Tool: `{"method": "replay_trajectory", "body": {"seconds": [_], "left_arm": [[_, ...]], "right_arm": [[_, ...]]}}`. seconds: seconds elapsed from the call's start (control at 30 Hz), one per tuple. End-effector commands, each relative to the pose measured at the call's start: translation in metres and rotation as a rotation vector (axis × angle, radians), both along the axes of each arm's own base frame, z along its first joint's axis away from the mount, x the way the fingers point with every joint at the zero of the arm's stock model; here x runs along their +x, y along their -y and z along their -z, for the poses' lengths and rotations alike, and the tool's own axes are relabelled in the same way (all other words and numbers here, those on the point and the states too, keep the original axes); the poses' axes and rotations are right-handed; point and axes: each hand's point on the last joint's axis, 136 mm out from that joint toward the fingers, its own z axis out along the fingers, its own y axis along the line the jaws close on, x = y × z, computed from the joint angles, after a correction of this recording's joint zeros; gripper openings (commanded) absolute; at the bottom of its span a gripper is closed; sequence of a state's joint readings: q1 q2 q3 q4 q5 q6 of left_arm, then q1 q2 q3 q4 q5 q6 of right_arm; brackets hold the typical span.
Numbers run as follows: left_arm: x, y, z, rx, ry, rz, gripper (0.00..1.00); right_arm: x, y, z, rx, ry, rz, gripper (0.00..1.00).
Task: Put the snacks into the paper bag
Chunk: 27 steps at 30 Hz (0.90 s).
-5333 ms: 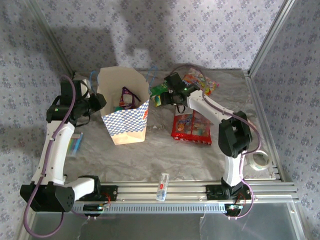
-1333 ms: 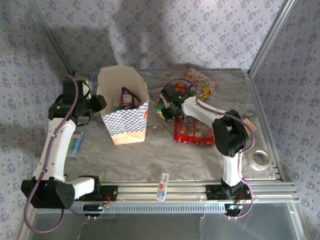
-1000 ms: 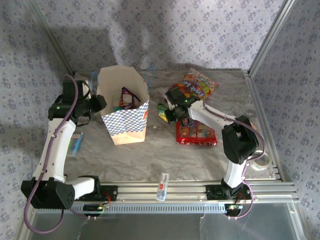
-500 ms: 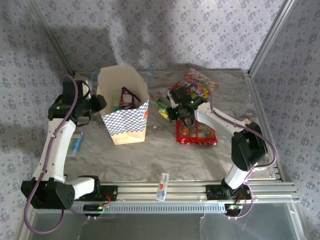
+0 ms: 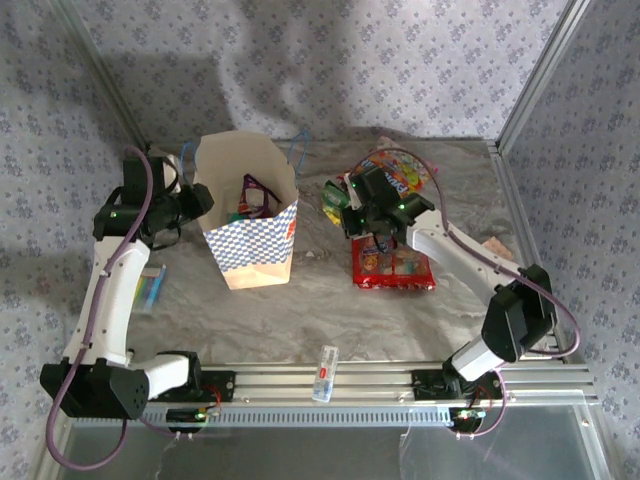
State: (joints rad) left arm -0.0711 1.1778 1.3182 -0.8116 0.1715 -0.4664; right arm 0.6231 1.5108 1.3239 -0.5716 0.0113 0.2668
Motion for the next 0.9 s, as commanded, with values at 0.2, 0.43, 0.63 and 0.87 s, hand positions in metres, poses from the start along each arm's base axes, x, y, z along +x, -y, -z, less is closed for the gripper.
{"method": "replay_trajectory", "body": {"seconds": [0.2, 0.43, 0.63, 0.87], "left_arm": [[0.005, 0.003, -0.023, -0.022, 0.064, -0.006, 0.40], [0.009, 0.003, -0.020, -0.021, 0.059, -0.014, 0.40], [0.011, 0.003, -0.020, -0.020, 0.059, -0.020, 0.40], [0.010, 0.003, -0.020, -0.026, 0.065, -0.020, 0.40]], "right_arm": [[-0.006, 0.015, -0.041, 0.050, 0.102, 0.051, 0.08], [-0.011, 0.019, -0.062, 0.078, 0.154, 0.052, 0.05], [-0.019, 0.018, -0.085, 0.121, 0.203, 0.021, 0.05], [-0.027, 0.024, -0.121, 0.132, 0.330, 0.021, 0.05]]}}
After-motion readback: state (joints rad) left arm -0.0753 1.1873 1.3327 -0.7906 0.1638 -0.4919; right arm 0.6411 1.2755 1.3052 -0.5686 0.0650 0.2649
